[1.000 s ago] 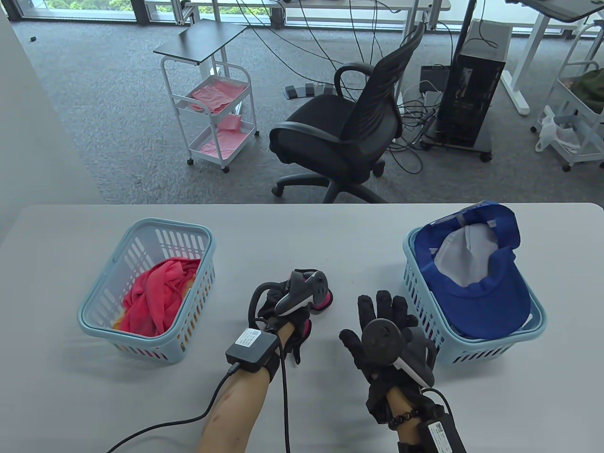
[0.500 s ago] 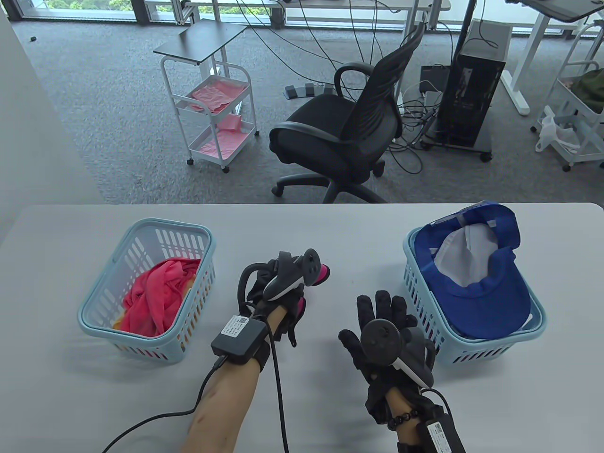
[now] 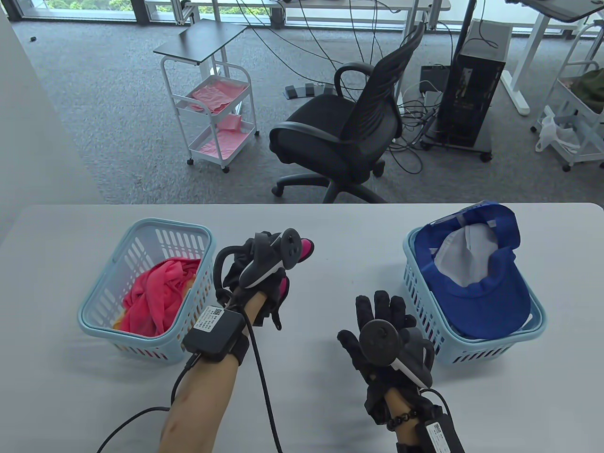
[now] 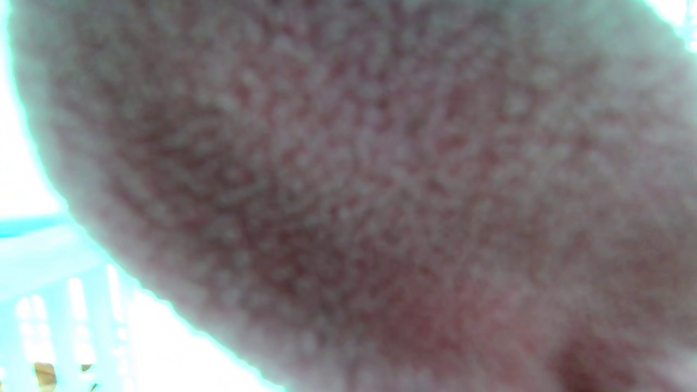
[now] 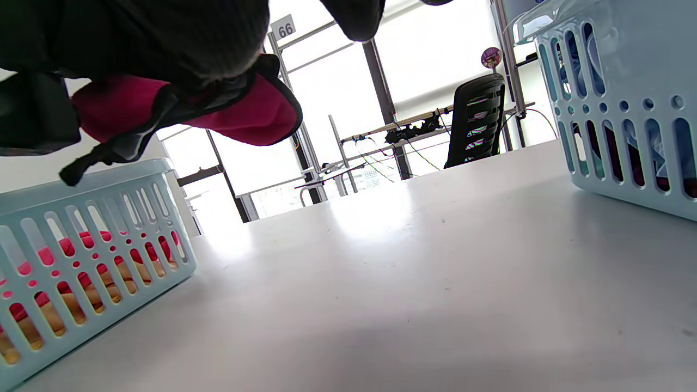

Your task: Sort apparel and towels into hand baskets

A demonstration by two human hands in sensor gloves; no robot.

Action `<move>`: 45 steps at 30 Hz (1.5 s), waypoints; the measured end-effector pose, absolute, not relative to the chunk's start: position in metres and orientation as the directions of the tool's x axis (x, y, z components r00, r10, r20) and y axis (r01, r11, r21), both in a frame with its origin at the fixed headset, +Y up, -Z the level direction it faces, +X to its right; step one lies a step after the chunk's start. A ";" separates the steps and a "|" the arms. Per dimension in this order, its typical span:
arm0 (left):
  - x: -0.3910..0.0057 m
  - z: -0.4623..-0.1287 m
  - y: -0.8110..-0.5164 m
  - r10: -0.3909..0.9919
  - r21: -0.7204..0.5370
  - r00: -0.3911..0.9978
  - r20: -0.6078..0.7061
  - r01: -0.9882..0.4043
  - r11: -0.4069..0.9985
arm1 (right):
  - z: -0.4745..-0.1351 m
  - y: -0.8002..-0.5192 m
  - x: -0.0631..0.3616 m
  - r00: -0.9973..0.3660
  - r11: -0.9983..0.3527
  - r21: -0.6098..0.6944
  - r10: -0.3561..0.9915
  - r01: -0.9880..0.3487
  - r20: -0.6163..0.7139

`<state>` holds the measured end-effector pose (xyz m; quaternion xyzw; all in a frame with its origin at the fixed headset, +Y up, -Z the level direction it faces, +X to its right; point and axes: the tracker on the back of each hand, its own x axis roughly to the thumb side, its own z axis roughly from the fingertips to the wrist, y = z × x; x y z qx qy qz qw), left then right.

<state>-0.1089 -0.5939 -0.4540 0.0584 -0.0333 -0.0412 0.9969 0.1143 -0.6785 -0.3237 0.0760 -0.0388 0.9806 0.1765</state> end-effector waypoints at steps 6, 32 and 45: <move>-0.133 -0.446 -0.571 -0.080 0.153 0.996 0.027 0.075 0.985 | -0.324 -0.679 0.113 -0.927 -0.936 -0.048 0.338 -0.350 0.165; -0.285 -0.414 -0.533 -0.007 0.205 0.972 -0.236 0.057 0.977 | -0.322 -0.680 0.106 -0.934 -0.945 -0.037 0.315 -0.325 0.170; -0.313 -0.422 -0.567 -0.011 0.136 0.956 -0.293 0.053 0.989 | -0.322 -0.679 0.105 -0.937 -0.948 -0.028 0.307 -0.316 0.167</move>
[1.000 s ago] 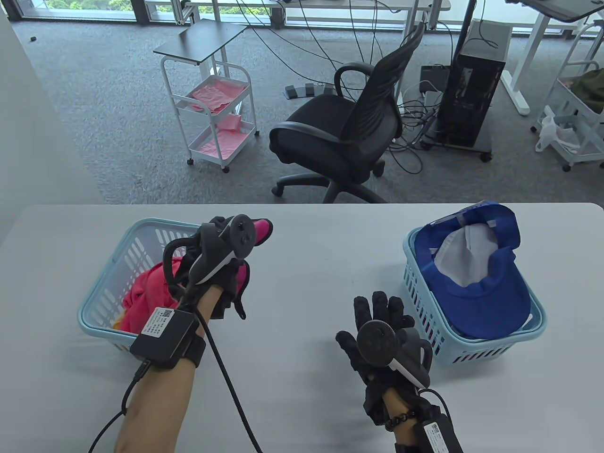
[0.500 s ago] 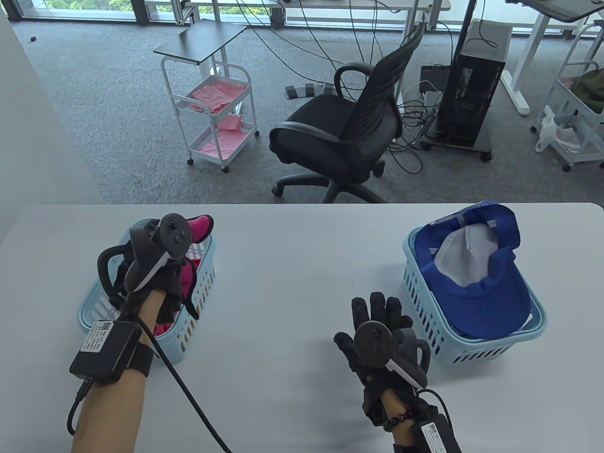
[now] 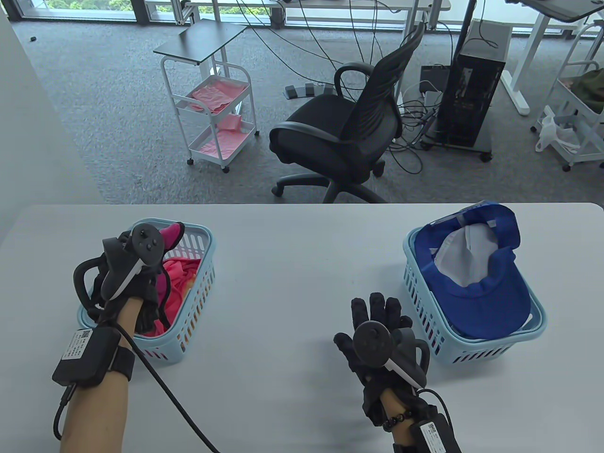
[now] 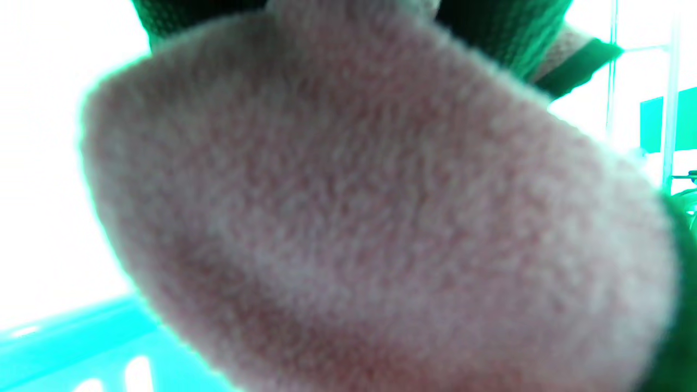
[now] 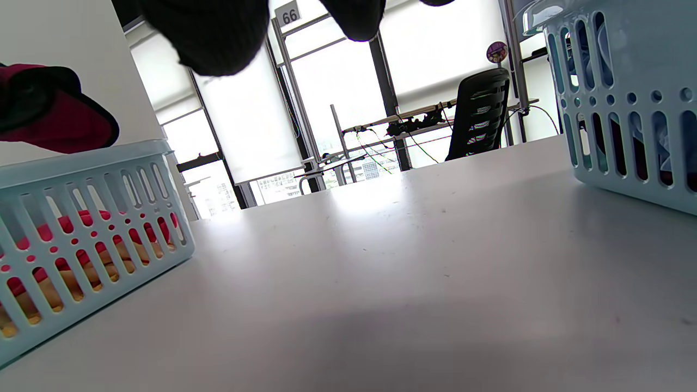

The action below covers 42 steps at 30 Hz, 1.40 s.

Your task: Sort apparel and towels into hand baskets

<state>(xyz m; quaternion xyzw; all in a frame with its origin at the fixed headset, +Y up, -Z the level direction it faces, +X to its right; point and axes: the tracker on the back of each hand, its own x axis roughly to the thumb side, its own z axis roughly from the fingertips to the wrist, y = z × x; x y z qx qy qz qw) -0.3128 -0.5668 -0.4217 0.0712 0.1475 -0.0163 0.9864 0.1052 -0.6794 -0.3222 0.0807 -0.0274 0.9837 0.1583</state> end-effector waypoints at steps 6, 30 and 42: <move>-0.314 -0.423 -0.573 -0.004 0.122 0.956 -0.293 0.042 0.992 | -0.322 -0.679 0.105 -0.938 -0.949 -0.025 0.305 -0.313 0.166; -0.228 -0.345 -0.580 0.057 0.188 0.986 0.159 -0.087 0.978 | -0.322 -0.682 0.100 -0.941 -0.956 -0.009 0.286 -0.292 0.179; -0.188 -0.310 -0.638 -0.106 0.248 0.952 0.288 0.033 0.968 | -0.322 -0.683 0.098 -0.948 -0.960 -0.042 0.264 -0.275 0.178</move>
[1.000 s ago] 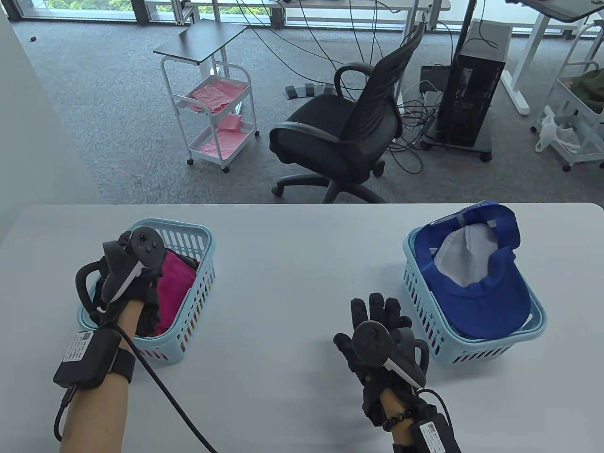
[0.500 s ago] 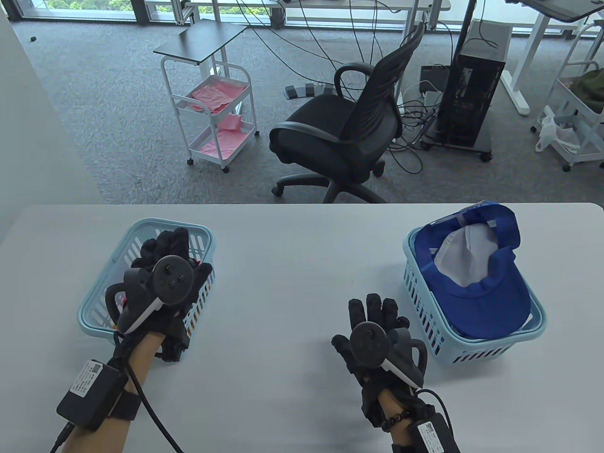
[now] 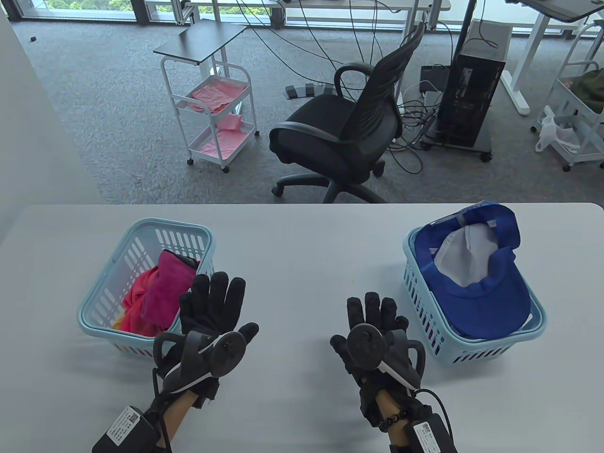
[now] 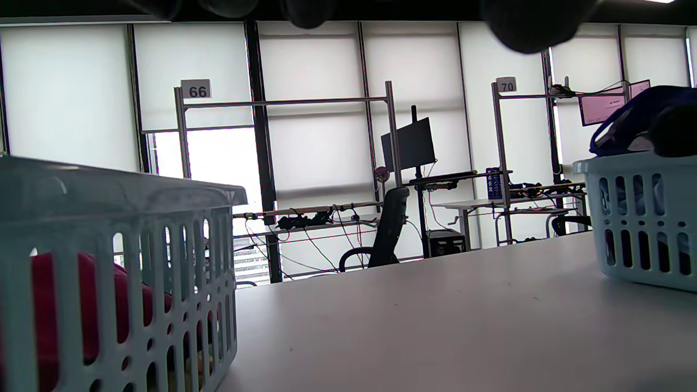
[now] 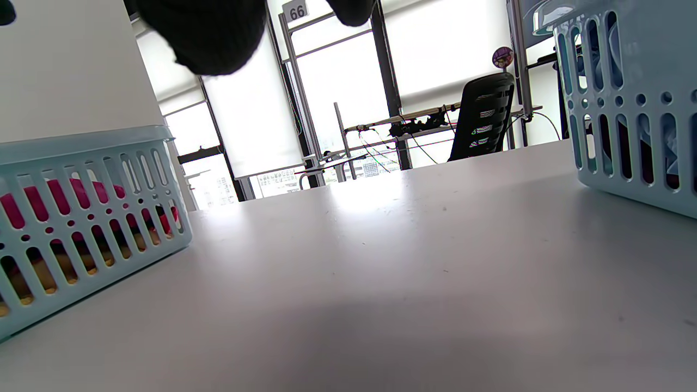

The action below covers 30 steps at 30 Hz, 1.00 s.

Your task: Sort apparel and towels into hand baskets

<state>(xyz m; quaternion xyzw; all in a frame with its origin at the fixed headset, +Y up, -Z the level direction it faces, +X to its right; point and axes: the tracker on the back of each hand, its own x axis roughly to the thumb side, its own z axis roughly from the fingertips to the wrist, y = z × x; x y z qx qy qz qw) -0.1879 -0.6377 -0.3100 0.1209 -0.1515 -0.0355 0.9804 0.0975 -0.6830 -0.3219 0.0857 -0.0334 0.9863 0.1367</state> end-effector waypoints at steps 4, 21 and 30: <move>-0.186 -0.308 -0.650 -0.101 0.268 0.948 0.302 0.017 0.963 | -0.322 -0.683 0.097 -0.948 -0.960 -0.049 0.264 -0.277 0.179; -0.183 -0.306 -0.679 -0.088 0.201 0.946 0.312 0.024 0.979 | -0.320 -0.685 0.096 -0.948 -0.960 -0.063 0.258 -0.274 0.185; -0.184 -0.307 -0.685 -0.090 0.173 0.944 0.316 0.036 0.984 | -0.323 -0.687 0.101 -0.942 -0.953 -0.048 0.287 -0.299 0.175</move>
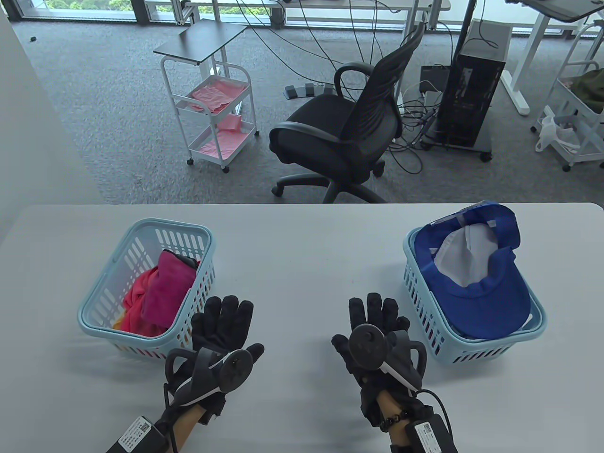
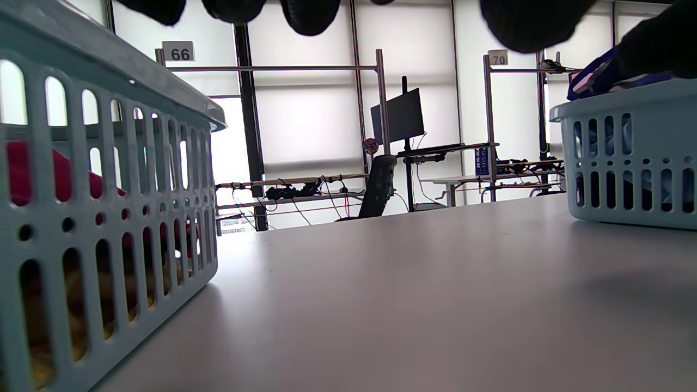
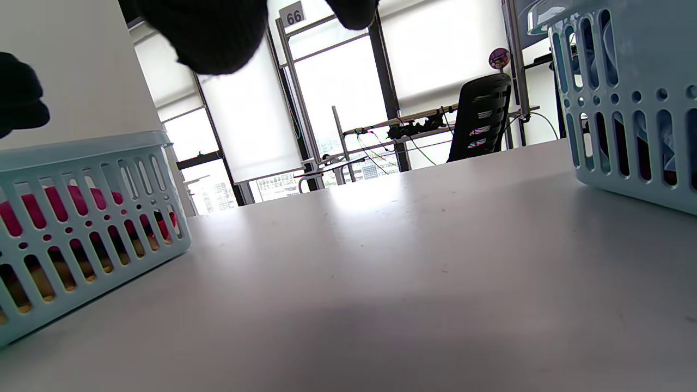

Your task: Sort apparel and towels into hand baskets

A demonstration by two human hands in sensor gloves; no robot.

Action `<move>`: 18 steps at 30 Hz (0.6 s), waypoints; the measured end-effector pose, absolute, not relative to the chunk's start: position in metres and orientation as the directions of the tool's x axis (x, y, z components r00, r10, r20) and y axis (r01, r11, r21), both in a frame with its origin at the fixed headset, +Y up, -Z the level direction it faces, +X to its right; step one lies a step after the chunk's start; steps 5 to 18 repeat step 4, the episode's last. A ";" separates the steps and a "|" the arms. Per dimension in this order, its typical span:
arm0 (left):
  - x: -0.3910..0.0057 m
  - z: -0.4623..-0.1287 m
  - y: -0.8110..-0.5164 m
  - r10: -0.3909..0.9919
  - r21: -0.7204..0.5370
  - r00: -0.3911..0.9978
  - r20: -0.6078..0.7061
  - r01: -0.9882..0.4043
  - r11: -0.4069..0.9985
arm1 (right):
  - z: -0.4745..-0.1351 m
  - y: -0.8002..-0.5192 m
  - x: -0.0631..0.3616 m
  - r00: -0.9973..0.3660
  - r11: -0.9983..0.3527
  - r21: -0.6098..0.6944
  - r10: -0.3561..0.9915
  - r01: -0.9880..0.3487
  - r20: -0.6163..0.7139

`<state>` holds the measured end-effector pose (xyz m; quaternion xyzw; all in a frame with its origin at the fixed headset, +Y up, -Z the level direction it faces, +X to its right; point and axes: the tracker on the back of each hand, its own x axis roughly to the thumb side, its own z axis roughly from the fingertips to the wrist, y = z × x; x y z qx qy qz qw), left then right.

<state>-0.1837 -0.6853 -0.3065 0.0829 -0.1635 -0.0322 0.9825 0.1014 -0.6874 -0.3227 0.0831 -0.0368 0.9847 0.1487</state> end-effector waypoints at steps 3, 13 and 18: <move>-0.185 -0.307 -0.686 -0.077 0.164 0.948 0.309 0.026 0.986 | -0.324 -0.689 0.100 -0.939 -0.952 -0.035 0.292 -0.303 0.182; -0.186 -0.307 -0.686 -0.077 0.165 0.950 0.303 0.027 0.986 | -0.324 -0.689 0.100 -0.938 -0.953 -0.029 0.292 -0.303 0.184; -0.186 -0.307 -0.686 -0.077 0.165 0.950 0.303 0.027 0.986 | -0.324 -0.689 0.100 -0.938 -0.953 -0.029 0.292 -0.303 0.184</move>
